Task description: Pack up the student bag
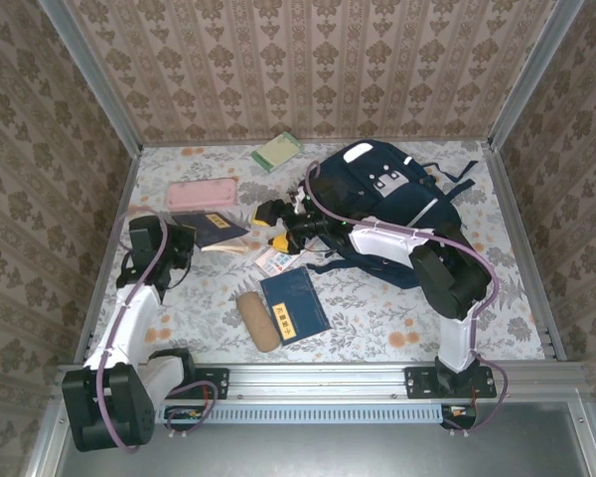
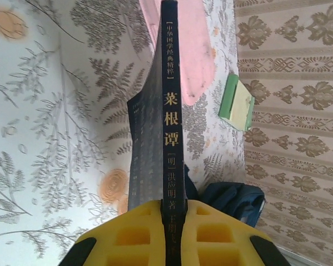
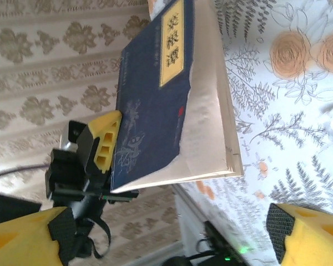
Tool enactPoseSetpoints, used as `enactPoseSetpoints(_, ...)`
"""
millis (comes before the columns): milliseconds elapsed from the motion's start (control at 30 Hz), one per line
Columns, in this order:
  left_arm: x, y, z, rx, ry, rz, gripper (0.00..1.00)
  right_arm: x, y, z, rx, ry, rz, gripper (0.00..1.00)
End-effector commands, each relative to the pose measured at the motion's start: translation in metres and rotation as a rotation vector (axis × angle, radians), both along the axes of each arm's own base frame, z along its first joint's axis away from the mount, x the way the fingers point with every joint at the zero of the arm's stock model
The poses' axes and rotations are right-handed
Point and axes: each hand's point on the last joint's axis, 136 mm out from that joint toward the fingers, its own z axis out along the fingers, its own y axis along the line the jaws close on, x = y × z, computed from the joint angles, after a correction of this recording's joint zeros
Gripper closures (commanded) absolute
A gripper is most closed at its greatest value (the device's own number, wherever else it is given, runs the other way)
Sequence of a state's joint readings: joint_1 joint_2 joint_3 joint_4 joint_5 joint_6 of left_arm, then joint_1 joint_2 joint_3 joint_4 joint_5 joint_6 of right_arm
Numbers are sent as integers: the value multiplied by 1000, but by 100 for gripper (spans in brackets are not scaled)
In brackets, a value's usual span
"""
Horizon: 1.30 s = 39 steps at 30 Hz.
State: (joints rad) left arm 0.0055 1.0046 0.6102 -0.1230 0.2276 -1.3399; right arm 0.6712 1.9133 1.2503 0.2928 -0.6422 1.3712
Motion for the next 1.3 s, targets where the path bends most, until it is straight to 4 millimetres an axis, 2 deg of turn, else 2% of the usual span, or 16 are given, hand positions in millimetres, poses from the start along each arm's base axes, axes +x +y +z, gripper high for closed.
enactPoseSetpoints(0,22,-6,57,0,-146,64,100,1,7,27,88,30,-95,5)
enactPoseSetpoints(100,28,-19,77,32,-185,53,100,-3,10,37,108,28,-131,4)
enactPoseSetpoints(200,33,-27,87,41,-203,51,100,-1,5,48,138,6,-200,3)
enactPoseSetpoints(333,37,-39,95,43,-227,43,100,10,-5,64,249,-32,-337,0)
enactPoseSetpoints(567,38,-59,96,29,-233,21,100,26,-4,96,396,-125,-401,1)
enactPoseSetpoints(733,37,-67,100,47,-246,13,100,31,4,102,427,-117,-392,1)
enactPoseSetpoints(1100,52,-60,116,96,-283,45,100,0,9,89,368,-76,-332,3)
enactPoseSetpoints(1267,56,-66,123,77,-298,38,100,-1,19,85,375,-63,-320,2)
